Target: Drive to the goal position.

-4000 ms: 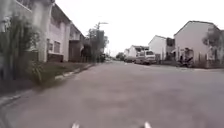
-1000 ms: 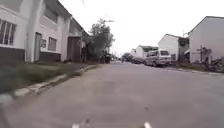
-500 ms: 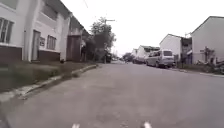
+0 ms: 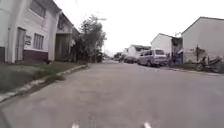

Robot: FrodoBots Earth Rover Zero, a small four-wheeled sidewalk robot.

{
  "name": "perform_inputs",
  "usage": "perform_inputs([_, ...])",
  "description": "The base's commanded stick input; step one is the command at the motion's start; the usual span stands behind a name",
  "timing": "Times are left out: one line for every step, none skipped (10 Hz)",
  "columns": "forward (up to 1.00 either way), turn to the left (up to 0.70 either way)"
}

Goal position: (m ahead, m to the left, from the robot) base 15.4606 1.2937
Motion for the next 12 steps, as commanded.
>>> perform_inputs([0.7,0.0])
perform_inputs([0.7,0.0])
perform_inputs([0.7,0.0])
perform_inputs([0.7,0.0])
perform_inputs([0.7,0.0])
perform_inputs([0.7,0.0])
perform_inputs([0.7,0.0])
perform_inputs([0.7,0.0])
perform_inputs([0.7,0.0])
perform_inputs([0.7,0.0])
perform_inputs([0.7,0.0])
perform_inputs([0.7,0.0])
